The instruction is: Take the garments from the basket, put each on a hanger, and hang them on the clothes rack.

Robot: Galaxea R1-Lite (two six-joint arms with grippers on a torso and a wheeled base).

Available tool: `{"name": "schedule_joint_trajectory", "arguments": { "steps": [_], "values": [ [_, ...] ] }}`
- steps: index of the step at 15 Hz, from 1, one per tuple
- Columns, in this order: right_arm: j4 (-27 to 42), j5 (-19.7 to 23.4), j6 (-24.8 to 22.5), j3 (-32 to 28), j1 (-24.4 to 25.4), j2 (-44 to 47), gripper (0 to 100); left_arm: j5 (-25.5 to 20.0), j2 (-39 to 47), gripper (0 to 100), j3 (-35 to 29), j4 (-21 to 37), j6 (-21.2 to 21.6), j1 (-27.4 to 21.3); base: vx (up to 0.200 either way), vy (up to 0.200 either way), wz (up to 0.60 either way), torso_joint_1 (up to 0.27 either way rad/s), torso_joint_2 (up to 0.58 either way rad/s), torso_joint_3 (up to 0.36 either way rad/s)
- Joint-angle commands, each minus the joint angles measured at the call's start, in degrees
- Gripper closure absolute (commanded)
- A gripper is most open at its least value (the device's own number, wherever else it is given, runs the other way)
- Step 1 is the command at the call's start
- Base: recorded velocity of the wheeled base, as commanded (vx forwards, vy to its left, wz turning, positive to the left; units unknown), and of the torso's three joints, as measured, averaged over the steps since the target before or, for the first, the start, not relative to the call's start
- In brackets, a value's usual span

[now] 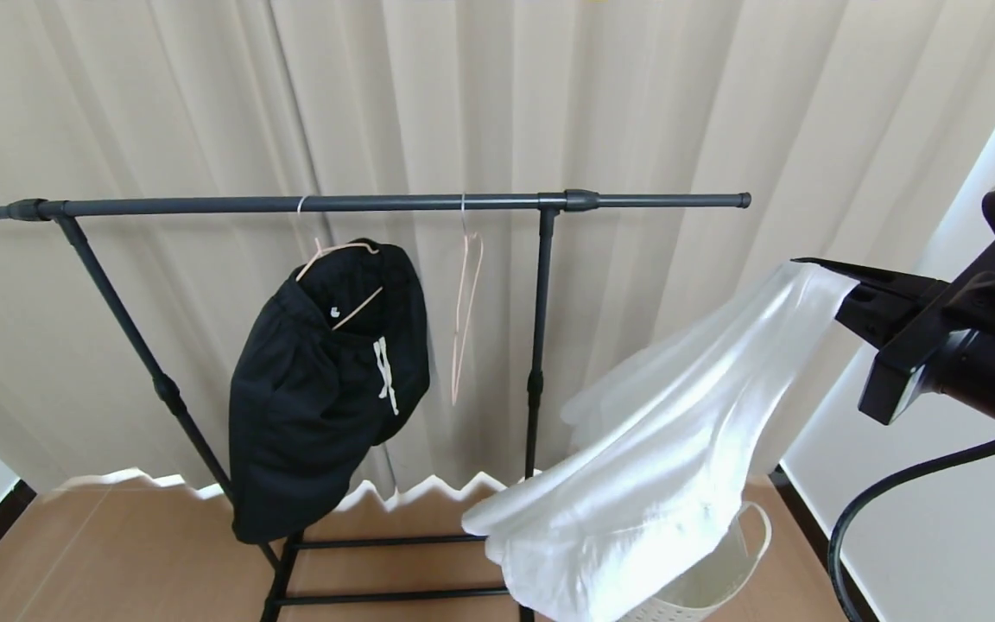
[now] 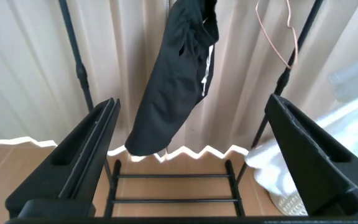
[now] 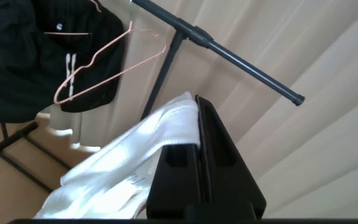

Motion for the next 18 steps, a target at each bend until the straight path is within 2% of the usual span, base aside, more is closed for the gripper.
{"name": "schedule_joint_trajectory", "arguments": {
  "steps": [1,9,13,15,16,18],
  "values": [
    [-0.1,0.0,-0.1,0.0,0.0,0.0,100,0.0,0.0,0,0.0,-0.1,0.0,0.1,0.0,0.2,0.0,0.007,0.0,-0.002],
    [0.0,0.0,-0.1,0.2,0.0,-0.9,100,0.0,0.0,0,0.0,-0.1,0.0,0.1,0.0,0.2,0.0,0.004,0.0,0.003],
    [-0.1,-0.1,-0.1,0.5,0.0,-0.6,100,-0.5,0.2,0,0.0,0.1,1.3,0.1,0.0,0.0,0.0,0.0,0.0,0.0],
    [0.3,-0.7,-0.1,0.1,0.1,0.2,100,-0.7,6.4,0,0.0,0.5,4.8,-0.3,0.0,0.0,0.0,0.0,0.0,0.0],
    [0.1,-2.5,-0.1,-0.7,0.1,1.7,100,-1.5,13.9,0,-2.8,0.1,5.3,-0.8,0.0,0.0,0.0,0.0,0.0,0.0],
    [2.0,-10.2,1.0,-4.4,0.2,4.7,100,-6.8,28.0,0,-14.9,0.1,1.9,-2.4,0.0,0.0,0.0,0.0,0.0,0.0]
  ]
}}
